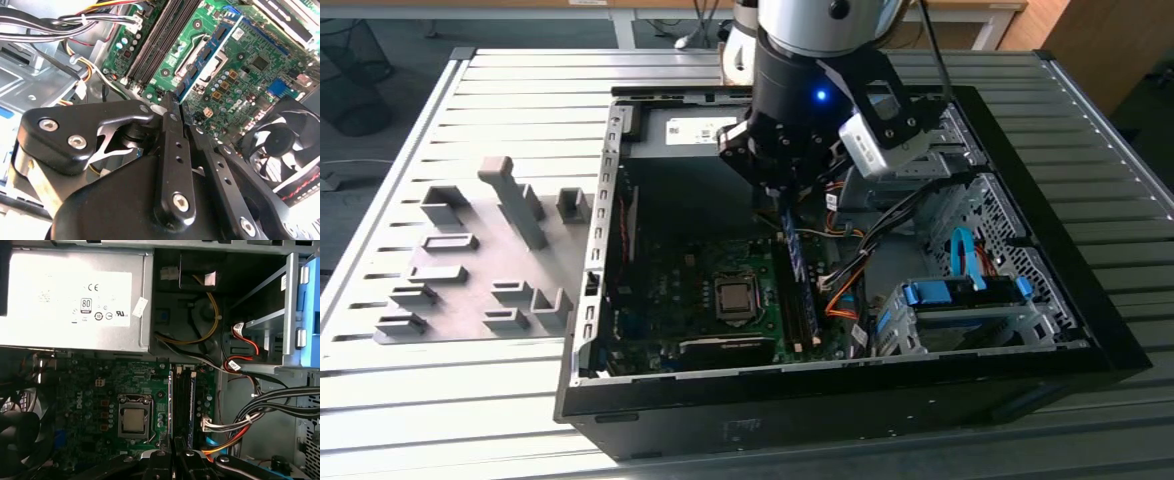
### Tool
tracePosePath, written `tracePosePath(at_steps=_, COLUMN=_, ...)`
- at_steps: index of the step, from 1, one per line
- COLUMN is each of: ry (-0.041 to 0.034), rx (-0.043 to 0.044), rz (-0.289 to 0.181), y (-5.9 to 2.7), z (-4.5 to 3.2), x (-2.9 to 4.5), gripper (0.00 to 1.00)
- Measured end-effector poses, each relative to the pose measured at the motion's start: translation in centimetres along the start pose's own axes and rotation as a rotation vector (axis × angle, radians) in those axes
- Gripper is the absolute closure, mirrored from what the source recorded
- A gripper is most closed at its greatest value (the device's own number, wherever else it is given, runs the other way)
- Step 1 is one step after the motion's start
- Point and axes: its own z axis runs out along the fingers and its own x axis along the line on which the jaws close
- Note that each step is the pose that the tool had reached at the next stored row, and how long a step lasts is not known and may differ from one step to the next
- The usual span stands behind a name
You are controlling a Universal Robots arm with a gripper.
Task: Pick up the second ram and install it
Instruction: 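Insert the second ram into the second slot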
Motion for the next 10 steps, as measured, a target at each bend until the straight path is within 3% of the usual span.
tracePosePath(at_steps=10, ry=-0.0001, rx=-0.0002, rz=0.006, y=-0.29, z=1.78, x=0.0, gripper=0.86)
